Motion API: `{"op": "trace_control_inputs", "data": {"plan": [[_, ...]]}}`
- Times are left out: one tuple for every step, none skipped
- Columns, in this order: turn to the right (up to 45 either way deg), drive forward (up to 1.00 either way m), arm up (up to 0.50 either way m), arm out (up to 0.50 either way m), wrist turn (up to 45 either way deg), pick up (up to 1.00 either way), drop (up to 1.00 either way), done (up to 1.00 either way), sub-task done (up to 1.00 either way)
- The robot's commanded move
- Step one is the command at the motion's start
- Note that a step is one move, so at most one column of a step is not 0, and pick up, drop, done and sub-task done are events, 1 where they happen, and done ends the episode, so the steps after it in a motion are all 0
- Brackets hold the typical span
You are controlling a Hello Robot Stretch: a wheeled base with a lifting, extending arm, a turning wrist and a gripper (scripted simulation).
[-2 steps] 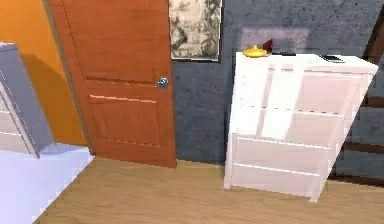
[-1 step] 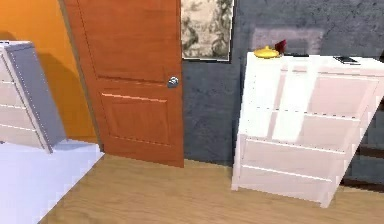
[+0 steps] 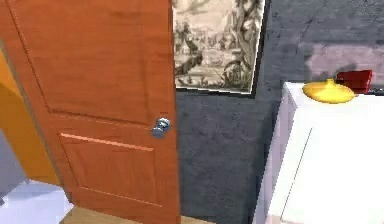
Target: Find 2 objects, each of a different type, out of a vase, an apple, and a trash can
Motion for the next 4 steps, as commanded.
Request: {"op": "trace_control_inputs", "data": {"plan": [[33.0,0.0,0.0,0.0,0.0,0.0,0.0,0.0,0.0],[0.0,0.0,0.0,0.0,0.0,0.0,0.0,0.0,1.0],[-45.0,0.0,0.0,0.0,0.0,0.0,0.0,0.0,0.0],[-45.0,0.0,0.0,0.0,0.0,0.0,0.0,0.0,0.0]]}}
